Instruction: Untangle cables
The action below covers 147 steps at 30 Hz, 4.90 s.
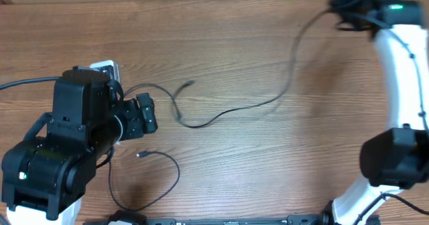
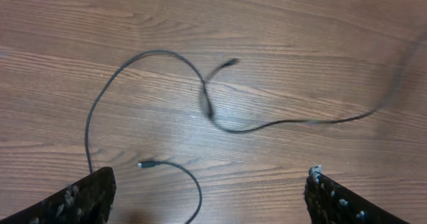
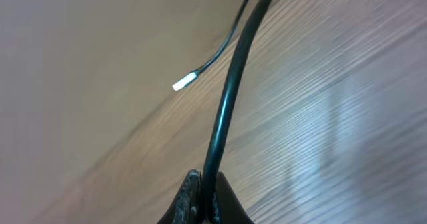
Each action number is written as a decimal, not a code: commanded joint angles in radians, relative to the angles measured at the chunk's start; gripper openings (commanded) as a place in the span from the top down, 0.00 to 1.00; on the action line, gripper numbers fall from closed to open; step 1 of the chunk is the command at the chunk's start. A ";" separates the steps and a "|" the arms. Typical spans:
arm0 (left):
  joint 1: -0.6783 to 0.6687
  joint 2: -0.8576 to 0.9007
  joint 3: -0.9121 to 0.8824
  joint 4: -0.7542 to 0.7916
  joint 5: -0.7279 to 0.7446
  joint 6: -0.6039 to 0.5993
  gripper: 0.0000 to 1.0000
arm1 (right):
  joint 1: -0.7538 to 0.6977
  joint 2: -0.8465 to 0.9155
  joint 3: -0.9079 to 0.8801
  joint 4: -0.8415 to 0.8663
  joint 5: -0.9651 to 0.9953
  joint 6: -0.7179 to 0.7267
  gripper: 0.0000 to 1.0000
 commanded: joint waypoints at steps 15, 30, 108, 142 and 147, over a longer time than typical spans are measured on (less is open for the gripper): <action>0.003 0.091 0.007 0.011 0.055 -0.050 0.11 | -0.793 -0.037 0.107 0.012 -0.204 -0.089 0.96; 0.001 0.108 0.007 0.032 0.099 -0.025 0.12 | -0.725 -0.037 0.107 0.144 -0.655 -0.116 0.00; 0.002 0.074 0.007 0.026 -0.018 0.050 0.10 | -0.203 -0.039 -0.366 -0.186 0.088 -1.119 0.96; 0.002 0.074 0.007 0.055 0.213 -0.007 0.09 | -0.840 -0.043 -0.212 0.371 -0.062 -0.785 0.00; 0.002 0.074 0.008 0.056 0.211 0.003 0.09 | -0.813 -0.079 -0.212 0.360 -0.477 -0.685 0.00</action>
